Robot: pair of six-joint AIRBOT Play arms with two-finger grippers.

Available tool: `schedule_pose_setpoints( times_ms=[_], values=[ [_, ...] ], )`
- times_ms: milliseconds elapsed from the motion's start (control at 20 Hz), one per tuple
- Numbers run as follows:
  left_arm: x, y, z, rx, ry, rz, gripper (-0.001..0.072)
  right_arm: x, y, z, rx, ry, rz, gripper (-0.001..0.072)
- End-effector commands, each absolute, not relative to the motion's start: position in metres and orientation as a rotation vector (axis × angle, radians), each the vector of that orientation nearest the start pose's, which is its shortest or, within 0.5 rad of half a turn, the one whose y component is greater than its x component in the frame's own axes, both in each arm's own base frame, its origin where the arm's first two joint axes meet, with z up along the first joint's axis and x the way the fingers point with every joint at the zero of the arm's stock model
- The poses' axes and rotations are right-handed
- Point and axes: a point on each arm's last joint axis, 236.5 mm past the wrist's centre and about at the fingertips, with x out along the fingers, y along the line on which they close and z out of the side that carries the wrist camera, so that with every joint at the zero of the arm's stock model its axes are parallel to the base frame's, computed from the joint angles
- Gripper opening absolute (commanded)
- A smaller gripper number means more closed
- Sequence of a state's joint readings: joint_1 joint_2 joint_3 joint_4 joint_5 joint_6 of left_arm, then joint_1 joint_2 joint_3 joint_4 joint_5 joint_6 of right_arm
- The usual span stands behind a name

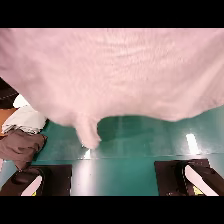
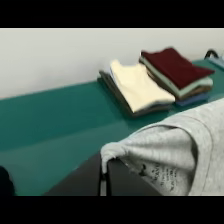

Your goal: Fold the shirts.

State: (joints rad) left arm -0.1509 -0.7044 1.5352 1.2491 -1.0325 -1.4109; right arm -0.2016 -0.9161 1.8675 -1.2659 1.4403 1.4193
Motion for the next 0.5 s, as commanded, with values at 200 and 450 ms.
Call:
schedule_pose_setpoints(
  times_ms=[200,450],
  values=[
    [0.380,-0.126,0.126,-0.018,0.951,-0.430,0.0024,0.402,0.065,0.135,0.092,1.158,0.324,0.0012],
    [0.449,-0.123,0.041,-0.032,0.958,-0.360,0.0025,0.455,0.086,0.045,0.118,1.258,0.336,0.0016]
  ],
)
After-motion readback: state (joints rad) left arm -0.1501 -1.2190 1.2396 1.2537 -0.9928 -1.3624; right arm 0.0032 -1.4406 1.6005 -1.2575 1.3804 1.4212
